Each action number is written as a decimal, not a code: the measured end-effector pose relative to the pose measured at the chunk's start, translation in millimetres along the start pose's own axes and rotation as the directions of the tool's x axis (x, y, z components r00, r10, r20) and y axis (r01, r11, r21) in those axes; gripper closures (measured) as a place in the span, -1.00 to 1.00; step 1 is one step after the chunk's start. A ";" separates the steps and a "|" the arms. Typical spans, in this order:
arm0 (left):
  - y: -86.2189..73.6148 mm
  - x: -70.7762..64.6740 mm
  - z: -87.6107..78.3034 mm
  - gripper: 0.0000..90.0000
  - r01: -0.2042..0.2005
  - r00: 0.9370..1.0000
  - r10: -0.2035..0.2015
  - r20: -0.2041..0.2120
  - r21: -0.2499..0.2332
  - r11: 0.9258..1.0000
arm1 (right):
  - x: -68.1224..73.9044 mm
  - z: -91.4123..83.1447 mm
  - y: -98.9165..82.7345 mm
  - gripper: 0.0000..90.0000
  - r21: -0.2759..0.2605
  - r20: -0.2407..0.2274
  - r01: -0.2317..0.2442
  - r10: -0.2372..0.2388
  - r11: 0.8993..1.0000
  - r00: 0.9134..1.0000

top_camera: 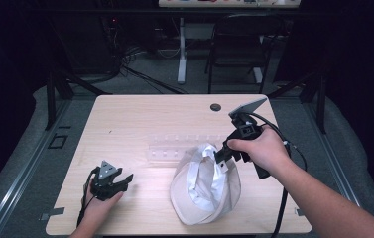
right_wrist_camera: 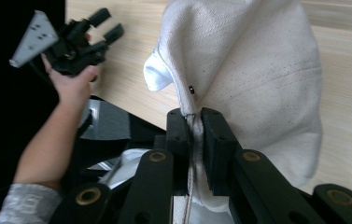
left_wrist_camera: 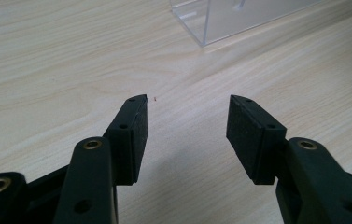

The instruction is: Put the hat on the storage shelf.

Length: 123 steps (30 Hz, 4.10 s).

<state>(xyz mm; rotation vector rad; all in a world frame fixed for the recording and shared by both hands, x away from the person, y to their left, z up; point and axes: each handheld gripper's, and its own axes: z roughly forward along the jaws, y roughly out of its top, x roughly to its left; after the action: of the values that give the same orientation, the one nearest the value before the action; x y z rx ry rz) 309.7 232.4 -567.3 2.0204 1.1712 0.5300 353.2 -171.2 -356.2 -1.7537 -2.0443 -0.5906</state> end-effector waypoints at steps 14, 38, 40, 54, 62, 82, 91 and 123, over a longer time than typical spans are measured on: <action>1.0 -2.4 -1.5 0.08 -0.012 1.000 0.012 0.006 -0.001 1.000 | -7.0 -17.9 2.8 0.83 -0.028 -0.106 -0.032 0.029 0.999 0.994; 3.4 -8.9 -4.6 0.08 -0.025 0.999 0.025 0.028 -0.012 1.000 | -4.3 -39.4 14.8 0.83 -0.081 -0.227 -0.059 0.039 0.995 0.973; 3.9 -11.1 -4.8 0.08 -0.020 0.999 0.021 0.028 -0.024 1.000 | -2.6 -40.1 16.1 0.83 -0.081 -0.234 -0.051 0.031 0.995 0.972; 16.8 -37.9 -10.3 0.09 -0.075 0.992 0.082 0.097 -0.073 0.995 | 4.5 -47.6 26.9 0.83 -0.125 -0.285 -0.051 0.013 0.991 0.959; 27.0 -57.3 -16.7 0.09 -0.115 0.983 0.129 0.132 -0.113 0.987 | 3.1 -52.2 34.6 0.83 -0.154 -0.319 -0.066 0.013 0.986 0.948; 59.9 -106.3 -15.4 0.07 -0.165 0.951 0.210 0.227 -0.203 0.965 | 5.7 -51.7 55.6 0.83 -0.204 -0.377 -0.107 0.022 0.973 0.926; 78.6 -134.9 -10.8 0.06 -0.192 0.926 0.256 0.279 -0.237 0.952 | 12.7 -55.8 64.4 0.83 -0.234 -0.380 -0.115 0.018 0.965 0.925; 102.1 -145.3 25.4 0.78 -0.261 0.954 0.275 0.119 -0.120 0.958 | 23.1 -57.7 70.7 0.82 -0.255 -0.391 -0.116 0.007 0.960 0.920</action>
<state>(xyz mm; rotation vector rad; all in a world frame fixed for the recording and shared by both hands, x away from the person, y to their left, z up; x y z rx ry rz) 311.4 64.2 -504.9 2.1022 0.7773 0.5649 420.6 -174.2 -290.6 -1.6712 -1.6878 -1.1480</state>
